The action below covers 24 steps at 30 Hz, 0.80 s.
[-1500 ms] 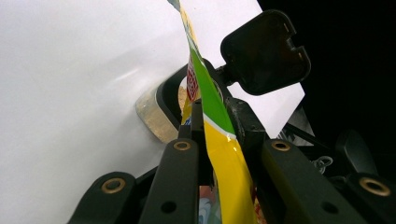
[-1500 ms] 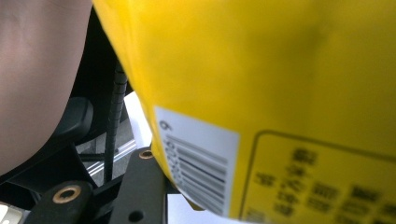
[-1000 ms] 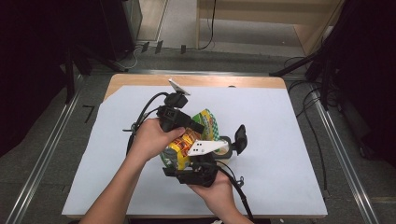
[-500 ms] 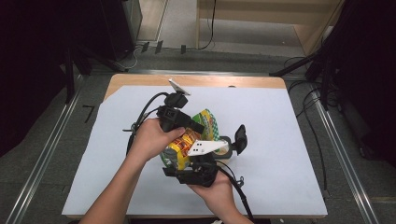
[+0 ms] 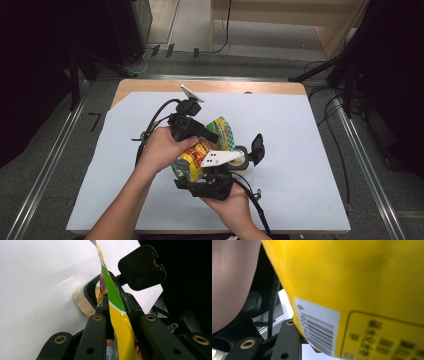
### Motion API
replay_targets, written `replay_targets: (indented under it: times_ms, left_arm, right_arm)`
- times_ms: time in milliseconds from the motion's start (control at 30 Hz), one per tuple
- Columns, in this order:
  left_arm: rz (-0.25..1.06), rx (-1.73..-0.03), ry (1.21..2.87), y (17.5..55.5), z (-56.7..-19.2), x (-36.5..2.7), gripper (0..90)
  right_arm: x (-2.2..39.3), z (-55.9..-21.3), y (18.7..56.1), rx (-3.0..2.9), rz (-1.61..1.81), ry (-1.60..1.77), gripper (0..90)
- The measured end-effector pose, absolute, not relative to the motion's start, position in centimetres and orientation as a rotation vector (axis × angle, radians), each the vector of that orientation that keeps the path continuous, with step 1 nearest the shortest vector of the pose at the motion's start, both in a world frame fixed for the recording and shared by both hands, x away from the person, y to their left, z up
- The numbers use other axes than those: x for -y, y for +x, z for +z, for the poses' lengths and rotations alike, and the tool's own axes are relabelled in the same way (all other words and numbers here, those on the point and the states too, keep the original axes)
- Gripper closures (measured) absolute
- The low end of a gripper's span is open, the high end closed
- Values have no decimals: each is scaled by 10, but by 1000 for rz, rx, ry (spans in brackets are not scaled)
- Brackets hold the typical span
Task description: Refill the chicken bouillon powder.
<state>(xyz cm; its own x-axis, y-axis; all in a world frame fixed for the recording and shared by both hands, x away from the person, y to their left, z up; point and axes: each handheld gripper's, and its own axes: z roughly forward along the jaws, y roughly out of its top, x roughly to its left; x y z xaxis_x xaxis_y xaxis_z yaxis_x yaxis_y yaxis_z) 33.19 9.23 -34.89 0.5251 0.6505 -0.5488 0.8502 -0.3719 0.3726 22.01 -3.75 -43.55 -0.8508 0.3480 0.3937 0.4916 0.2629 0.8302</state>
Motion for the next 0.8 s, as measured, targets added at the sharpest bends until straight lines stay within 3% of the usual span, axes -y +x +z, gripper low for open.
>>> replay_targets:
  times_ms: [800]
  left_arm:
    - [-400, -1206, 2135, 331, -348, -91, 815]
  right_arm:
    - [38, -435, 221, 2401, -1649, -798, 653]
